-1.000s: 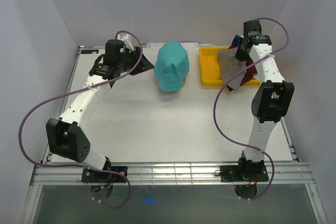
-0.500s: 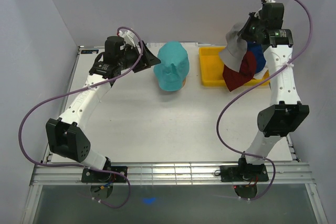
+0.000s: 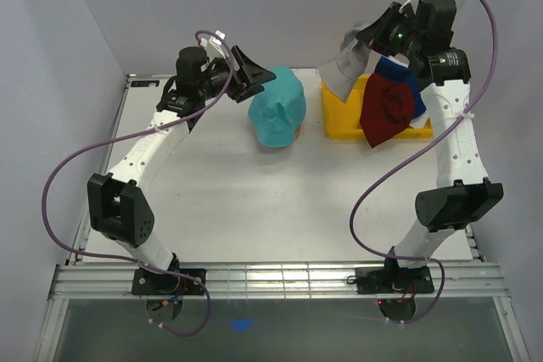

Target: Stack the hats

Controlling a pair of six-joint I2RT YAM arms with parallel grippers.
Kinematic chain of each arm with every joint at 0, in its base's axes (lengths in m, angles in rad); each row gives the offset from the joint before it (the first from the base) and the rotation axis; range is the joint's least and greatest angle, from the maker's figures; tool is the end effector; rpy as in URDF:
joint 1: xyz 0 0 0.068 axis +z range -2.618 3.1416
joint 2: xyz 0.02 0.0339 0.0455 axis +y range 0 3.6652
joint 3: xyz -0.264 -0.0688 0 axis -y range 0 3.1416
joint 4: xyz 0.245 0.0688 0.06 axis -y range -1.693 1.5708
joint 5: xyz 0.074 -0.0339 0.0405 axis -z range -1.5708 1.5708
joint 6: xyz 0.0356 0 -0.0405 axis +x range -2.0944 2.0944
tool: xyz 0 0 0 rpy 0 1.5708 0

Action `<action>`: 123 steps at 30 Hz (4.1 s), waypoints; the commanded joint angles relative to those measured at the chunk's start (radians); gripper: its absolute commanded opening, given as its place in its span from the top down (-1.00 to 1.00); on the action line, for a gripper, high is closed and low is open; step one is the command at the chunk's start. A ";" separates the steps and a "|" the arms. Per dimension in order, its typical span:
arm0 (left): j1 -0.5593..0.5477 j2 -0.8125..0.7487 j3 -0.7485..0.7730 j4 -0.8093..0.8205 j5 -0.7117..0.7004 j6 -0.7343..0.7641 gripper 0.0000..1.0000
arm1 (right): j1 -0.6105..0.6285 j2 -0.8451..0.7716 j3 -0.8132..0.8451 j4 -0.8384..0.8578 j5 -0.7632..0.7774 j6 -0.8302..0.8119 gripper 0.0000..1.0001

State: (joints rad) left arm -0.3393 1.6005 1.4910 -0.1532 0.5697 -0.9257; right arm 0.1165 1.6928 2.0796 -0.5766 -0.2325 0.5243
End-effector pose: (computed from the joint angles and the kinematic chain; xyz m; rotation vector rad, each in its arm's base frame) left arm 0.3504 -0.1440 0.3832 -0.1470 2.0273 -1.3672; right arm 0.3597 0.0504 0.5030 0.1939 1.7935 0.6662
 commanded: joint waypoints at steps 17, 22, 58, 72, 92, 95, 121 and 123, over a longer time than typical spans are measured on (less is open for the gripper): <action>-0.096 0.153 0.103 0.305 0.013 -0.269 -0.61 | 0.152 -0.087 0.019 0.104 -0.056 0.031 0.84; -0.099 0.164 0.104 0.314 -0.008 -0.300 -0.61 | 0.152 -0.102 0.010 0.116 -0.094 0.043 0.84; -0.141 0.253 0.210 0.374 -0.017 -0.398 -0.09 | 0.157 -0.127 -0.102 0.103 -0.134 -0.020 0.84; -0.141 0.260 0.227 0.356 -0.011 -0.345 0.98 | 0.149 -0.035 0.008 0.052 -0.148 -0.060 0.84; -0.017 0.423 0.437 0.319 0.145 -0.076 1.00 | 0.144 0.062 -0.035 0.058 -0.240 -0.115 0.85; 0.005 0.426 0.431 0.320 0.148 -0.082 1.00 | 0.146 0.083 -0.023 0.054 -0.249 -0.115 0.84; 0.141 0.326 -0.029 0.602 0.141 -0.117 1.00 | 0.296 0.202 0.051 0.084 -0.140 -0.182 0.73; 0.152 0.311 -0.078 0.644 0.131 -0.130 1.00 | 0.311 0.206 0.051 0.084 -0.134 -0.196 0.72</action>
State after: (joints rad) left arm -0.2043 1.9926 1.4738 0.4072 0.7189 -1.0504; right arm 0.4061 1.9057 2.0834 -0.5438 -0.3832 0.3687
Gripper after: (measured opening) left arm 0.035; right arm 0.137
